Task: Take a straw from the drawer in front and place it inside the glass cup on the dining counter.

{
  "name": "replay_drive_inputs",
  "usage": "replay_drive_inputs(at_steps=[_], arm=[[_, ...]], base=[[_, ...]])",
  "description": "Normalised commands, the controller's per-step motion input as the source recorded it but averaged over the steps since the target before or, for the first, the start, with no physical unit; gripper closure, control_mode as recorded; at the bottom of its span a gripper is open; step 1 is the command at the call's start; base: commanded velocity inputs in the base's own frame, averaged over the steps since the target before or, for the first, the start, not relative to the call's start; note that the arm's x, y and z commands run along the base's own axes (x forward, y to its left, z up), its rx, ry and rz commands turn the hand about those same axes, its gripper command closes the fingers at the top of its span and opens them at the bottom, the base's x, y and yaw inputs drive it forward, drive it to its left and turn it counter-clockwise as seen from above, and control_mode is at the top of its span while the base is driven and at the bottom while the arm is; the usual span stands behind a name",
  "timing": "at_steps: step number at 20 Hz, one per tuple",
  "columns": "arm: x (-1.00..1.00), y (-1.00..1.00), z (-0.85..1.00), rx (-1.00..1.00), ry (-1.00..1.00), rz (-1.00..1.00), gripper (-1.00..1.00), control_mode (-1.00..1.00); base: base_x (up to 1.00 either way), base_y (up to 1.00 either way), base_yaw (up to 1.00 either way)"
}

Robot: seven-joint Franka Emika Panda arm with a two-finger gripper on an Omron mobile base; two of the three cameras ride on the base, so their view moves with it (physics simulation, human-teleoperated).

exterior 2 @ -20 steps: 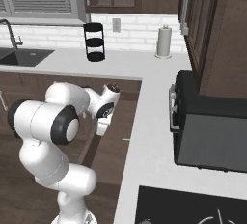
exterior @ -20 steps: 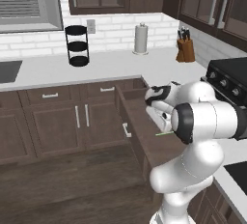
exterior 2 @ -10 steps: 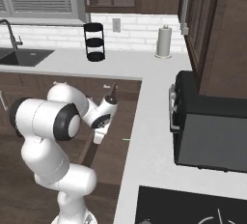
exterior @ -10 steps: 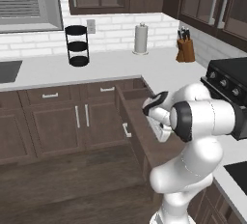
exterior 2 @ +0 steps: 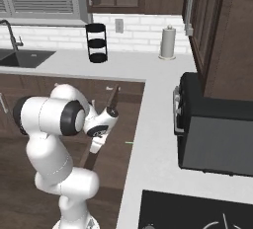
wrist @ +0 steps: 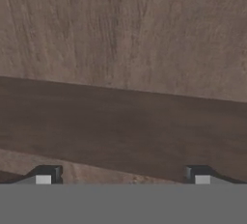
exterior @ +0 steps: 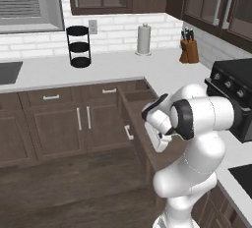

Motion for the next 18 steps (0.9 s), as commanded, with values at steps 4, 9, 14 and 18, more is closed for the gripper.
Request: replay_drive_inputs(at_steps=[4, 9, 14, 18], arm=[[-0.18, 0.59, -0.11, 0.06, 0.0, 0.0, -1.0, -1.0], [-0.17, 0.68, -0.14, 0.01, 0.0, 0.0, -1.0, -1.0], [-0.11, 0.8, -0.15, 0.0, 0.0, -0.04, -1.0, -1.0], [-0.05, 0.83, -0.12, 0.0, 0.0, -0.06, -1.0, -1.0]], base=[[0.0, 0.0, 0.0], [0.0, 0.0, 0.0], [0.0, 0.0, 0.0], [0.0, 0.0, 0.0]])
